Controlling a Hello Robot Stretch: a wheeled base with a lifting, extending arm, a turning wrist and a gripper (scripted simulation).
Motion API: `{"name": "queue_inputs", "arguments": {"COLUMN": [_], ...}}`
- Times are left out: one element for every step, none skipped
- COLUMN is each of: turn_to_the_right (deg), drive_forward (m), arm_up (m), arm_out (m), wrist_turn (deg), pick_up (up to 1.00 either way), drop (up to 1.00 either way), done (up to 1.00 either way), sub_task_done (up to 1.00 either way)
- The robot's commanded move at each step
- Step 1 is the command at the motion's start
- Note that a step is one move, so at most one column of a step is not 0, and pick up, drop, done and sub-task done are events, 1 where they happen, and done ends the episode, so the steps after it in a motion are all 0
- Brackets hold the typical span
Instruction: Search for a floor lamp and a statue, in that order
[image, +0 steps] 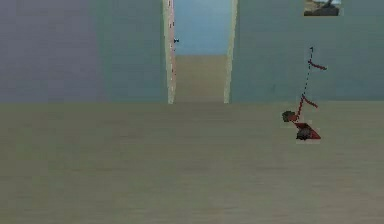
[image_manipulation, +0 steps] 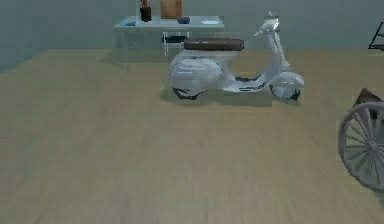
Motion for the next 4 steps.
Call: {"name": "queue_inputs", "arguments": {"turn_to_the_right": [0.0, 0.0, 3.0, 0.0], "drive_forward": [1.0, 1.0, 0.0, 1.0], "arm_up": [0.0, 0.0, 0.0, 0.0], "arm_out": [0.0, 0.0, 0.0, 0.0], "wrist_turn": [0.0, 0.0, 0.0, 0.0], "pick_up": [0.0, 0.0, 0.0, 0.0], "drop": [0.0, 0.0, 0.0, 0.0], "done": [0.0, 0.0, 0.0, 0.0], "sub_task_done": [0.0, 0.0, 0.0, 0.0]}}
